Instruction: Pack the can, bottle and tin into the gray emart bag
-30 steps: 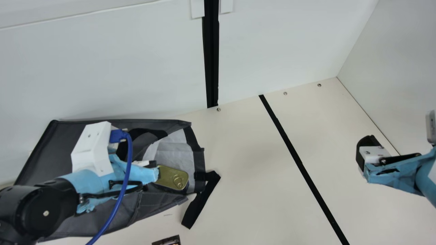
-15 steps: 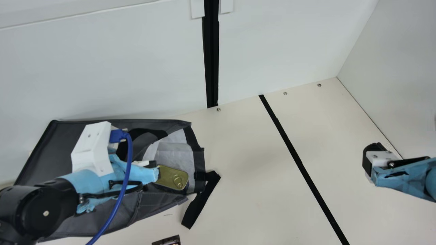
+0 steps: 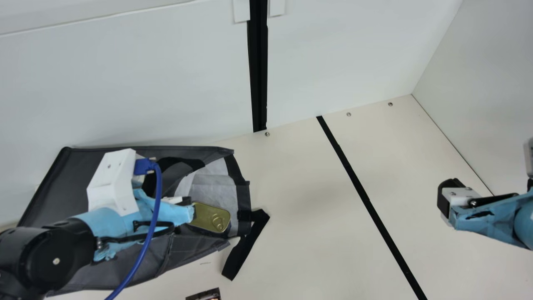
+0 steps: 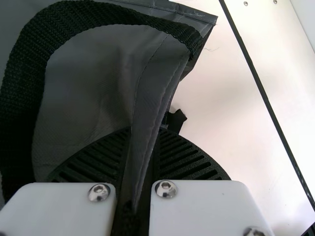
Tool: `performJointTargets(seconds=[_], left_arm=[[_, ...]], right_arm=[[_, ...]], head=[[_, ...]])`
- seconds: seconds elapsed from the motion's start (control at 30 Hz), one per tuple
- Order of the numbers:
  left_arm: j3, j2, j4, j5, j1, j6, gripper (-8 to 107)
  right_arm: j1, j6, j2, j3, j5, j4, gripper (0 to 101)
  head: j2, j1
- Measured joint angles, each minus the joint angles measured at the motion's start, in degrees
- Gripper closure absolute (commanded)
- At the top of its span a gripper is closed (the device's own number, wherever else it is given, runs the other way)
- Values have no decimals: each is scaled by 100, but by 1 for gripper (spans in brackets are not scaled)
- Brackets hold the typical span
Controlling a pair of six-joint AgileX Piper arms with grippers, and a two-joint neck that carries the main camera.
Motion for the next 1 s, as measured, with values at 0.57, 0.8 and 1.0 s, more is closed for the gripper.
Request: performJointTargets(seconds=[0.57, 0.8, 1.0], left_arm=[[0, 0, 0, 0, 0, 0, 89], [0, 0, 0, 0, 0, 0, 89], [0, 0, 0, 0, 0, 0, 89]], right_arm=[[751, 495, 406, -153, -14, -123, 10], [1173, 811, 600, -208, -11, -216, 10], [1417, 980, 758, -103, -154, -149, 10]], head=[[0, 0], [0, 0], [0, 0]])
